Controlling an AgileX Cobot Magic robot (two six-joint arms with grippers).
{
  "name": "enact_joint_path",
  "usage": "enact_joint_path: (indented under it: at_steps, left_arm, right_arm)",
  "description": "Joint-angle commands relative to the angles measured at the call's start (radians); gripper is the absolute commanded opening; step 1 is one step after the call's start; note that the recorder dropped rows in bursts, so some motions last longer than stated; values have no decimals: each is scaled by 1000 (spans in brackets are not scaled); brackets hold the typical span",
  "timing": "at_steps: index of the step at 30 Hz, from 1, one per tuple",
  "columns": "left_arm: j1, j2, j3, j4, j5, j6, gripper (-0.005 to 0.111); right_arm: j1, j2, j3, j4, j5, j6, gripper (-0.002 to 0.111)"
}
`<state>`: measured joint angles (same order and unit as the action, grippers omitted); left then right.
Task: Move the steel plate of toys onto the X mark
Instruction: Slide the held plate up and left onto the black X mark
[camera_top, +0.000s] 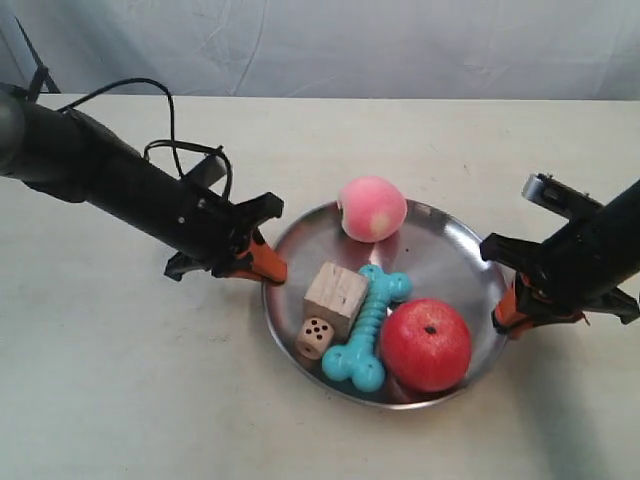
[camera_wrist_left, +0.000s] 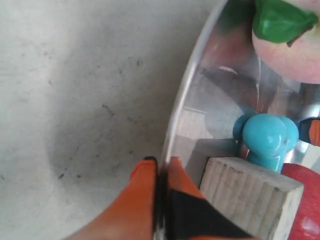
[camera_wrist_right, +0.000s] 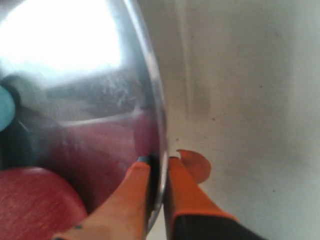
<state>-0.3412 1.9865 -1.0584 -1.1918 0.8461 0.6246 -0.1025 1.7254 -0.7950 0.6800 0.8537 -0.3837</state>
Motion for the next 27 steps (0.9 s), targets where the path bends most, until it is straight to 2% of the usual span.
enact_joint_path:
  at_steps: [1,4,8,12,15,21,27]
  left_arm:
    - [88,-20,-53,-98,122,-50,0]
    - [188,-21,-60,-94,146,-50,0]
    - [283,-52,-60,-71,136,-39,0]
    - [360,-64,-60,22,7,13,0]
    - [362,-64,-60,142,-100,5,0]
    - [360,-64,-60,238,-194,29,0]
    - [360,-14,-60,311,-237,29,0]
  right_arm:
    - [73,-4,-91,112,81,3,0]
    - [162,56,-210,111,84,65,0]
    - [269,198,-370,113,95,103,0]
    - [352,323,-529,145,74,126,0]
    - [390,397,-617,190,68,126,0]
    - [441,492,-721,190,76,126,0]
    - [448,526,-756,186,55,126,0]
